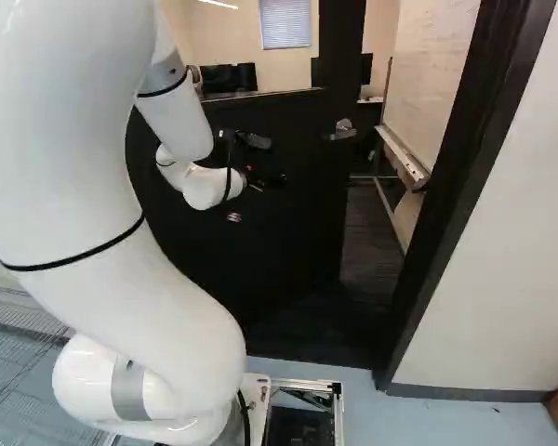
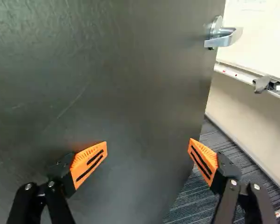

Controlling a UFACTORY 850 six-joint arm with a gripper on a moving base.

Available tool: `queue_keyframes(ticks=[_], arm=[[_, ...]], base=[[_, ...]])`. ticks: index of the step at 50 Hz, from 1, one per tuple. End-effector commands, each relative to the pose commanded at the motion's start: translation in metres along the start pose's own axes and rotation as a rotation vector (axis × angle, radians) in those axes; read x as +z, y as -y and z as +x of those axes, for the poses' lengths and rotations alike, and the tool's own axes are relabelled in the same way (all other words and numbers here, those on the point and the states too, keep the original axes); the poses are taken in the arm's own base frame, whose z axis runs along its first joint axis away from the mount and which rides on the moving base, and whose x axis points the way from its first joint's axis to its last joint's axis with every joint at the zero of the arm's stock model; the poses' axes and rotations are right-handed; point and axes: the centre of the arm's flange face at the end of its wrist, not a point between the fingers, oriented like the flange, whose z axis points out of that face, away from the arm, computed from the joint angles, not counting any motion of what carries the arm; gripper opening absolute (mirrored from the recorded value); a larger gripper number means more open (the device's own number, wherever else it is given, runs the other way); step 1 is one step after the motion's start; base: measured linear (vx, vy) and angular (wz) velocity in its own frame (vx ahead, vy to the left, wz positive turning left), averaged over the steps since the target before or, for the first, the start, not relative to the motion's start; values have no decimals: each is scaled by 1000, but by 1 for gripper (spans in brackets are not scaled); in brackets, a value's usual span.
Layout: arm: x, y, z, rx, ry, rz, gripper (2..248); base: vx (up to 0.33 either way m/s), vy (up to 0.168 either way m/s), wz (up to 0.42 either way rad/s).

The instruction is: Open the door and move inside

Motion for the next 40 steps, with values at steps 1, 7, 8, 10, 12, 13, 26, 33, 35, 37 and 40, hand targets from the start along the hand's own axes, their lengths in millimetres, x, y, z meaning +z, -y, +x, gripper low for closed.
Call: queue_keyframes(ticks=[1,7,8,10,12,13,26,33,35,37,40], arm=[[1,1,0,3,0,-2,247],[5,7,0,12,2,-3,247],[6,8,-1,12,2,-2,247],[7,11,-1,13,3,0,247],[8,13,-1,12,3,3,247],[9,15,-1,12,3,5,247],[18,32,-2,6,6,30,247],[23,41,-3,3,7,44,247],[25,44,-3,2,7,48,247],[26,47,-3,1,7,52,247],[28,51,-4,0,7,58,247]], base=[[0,0,0],[0,0,0],[0,0,0],[0,0,0],[0,0,0],[0,0,0],[0,0,0],[0,0,0],[0,0,0],[0,0,0],[0,0,0]])
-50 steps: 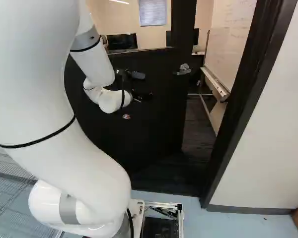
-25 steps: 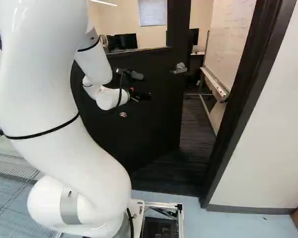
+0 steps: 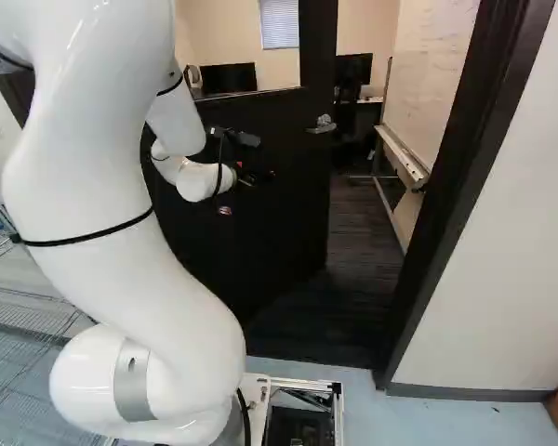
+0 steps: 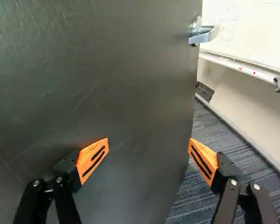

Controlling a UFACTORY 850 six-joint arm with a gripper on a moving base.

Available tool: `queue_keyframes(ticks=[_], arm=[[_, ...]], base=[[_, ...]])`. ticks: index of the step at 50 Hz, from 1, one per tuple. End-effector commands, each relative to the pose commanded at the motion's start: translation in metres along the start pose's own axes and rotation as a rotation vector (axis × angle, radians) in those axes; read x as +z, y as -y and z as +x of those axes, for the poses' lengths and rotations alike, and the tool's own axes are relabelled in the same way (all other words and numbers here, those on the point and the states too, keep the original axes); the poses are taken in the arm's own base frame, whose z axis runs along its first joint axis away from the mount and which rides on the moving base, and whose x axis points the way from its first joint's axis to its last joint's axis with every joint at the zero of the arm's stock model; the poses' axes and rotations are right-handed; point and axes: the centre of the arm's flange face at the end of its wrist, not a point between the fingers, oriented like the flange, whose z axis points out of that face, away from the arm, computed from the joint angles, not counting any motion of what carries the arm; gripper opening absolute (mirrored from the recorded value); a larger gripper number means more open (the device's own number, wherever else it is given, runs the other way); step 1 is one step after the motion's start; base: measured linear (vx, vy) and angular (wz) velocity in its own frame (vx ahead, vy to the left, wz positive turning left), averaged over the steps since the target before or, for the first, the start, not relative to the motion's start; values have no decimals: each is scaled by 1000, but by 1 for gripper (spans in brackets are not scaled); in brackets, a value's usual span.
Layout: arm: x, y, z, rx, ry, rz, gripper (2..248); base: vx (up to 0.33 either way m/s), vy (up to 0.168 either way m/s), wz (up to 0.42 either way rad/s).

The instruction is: Open the door and move inside

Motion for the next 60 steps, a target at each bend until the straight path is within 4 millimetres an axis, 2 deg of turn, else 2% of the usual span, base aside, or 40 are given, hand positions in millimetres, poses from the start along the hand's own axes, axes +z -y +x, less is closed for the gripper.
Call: queue_keyframes(ticks=[35,60], arm=[[29,48,-5,-18,0,71,247],[49,92,-10,-93,-8,193,247]], base=[[0,0,0],[0,0,0]])
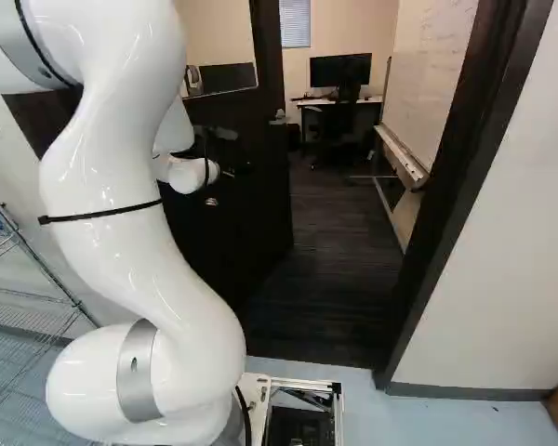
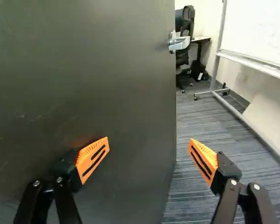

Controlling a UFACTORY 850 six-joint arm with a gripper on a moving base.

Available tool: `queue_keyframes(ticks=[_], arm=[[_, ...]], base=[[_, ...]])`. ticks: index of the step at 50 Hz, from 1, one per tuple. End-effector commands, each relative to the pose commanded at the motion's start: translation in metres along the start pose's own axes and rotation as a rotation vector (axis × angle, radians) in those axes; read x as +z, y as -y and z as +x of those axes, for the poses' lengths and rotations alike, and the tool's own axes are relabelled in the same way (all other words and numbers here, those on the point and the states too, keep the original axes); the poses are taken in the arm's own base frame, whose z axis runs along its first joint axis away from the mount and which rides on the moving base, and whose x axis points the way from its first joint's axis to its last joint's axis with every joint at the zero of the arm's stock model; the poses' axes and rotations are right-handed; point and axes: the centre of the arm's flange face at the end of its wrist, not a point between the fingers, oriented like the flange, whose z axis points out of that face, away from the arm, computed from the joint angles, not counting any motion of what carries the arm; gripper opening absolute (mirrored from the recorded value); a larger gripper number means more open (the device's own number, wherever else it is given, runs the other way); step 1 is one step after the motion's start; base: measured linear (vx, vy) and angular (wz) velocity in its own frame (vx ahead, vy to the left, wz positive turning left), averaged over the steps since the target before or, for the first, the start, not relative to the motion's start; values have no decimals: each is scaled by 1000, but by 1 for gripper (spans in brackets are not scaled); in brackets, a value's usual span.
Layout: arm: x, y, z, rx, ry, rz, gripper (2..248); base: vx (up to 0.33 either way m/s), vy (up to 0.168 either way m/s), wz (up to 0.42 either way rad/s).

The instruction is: Open the door and move inside

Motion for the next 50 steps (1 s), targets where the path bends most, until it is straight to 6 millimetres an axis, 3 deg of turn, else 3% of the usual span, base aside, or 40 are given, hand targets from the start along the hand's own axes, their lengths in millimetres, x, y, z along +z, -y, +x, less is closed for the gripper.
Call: queue_keyframes(ticks=[50], arm=[[58,78,-8,-113,-34,200,247]], base=[[0,0,0]])
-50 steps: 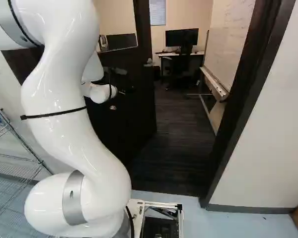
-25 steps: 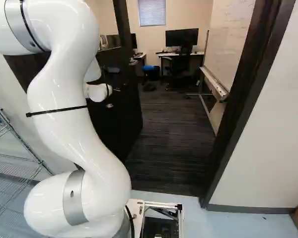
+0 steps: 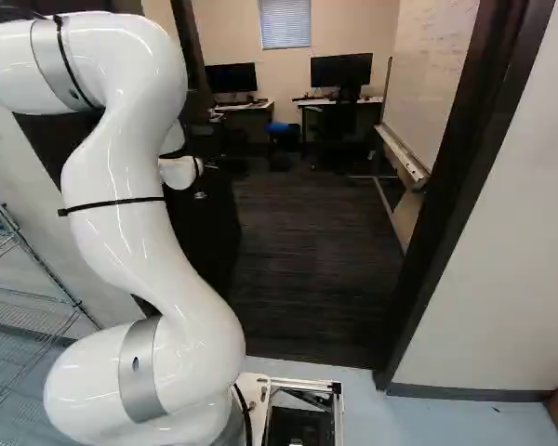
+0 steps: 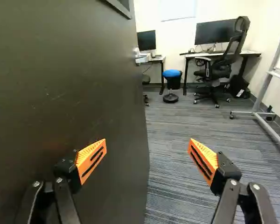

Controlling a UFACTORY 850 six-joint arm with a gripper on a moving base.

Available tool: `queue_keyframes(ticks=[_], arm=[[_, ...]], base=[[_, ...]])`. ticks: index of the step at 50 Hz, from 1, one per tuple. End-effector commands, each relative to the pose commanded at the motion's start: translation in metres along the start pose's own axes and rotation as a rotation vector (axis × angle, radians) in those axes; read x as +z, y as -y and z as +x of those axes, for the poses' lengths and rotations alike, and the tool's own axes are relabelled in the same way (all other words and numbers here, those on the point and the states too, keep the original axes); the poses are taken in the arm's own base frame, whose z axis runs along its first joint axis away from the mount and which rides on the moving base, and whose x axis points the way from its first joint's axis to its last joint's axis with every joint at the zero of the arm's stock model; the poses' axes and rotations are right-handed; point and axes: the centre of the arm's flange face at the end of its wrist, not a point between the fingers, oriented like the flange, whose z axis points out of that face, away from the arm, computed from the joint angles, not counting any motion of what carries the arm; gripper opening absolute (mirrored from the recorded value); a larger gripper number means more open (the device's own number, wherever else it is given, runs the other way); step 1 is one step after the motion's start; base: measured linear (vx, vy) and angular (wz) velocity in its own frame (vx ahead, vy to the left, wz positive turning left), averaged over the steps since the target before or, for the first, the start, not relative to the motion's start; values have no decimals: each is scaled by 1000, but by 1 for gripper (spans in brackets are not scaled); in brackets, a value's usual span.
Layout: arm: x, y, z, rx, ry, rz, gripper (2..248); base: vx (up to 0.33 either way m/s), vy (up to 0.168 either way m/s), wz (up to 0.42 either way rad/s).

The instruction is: Open the door and move inside

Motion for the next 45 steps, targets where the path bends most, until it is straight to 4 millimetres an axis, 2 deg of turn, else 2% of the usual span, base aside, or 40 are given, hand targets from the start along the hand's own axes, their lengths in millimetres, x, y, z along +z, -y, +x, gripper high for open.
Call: queue_keyframes(ticks=[13,45], arm=[[4,3,0,0,-3,3,247],[-27,-39,4,-12,15,-38,247]], base=[[0,0,0],[0,0,0]])
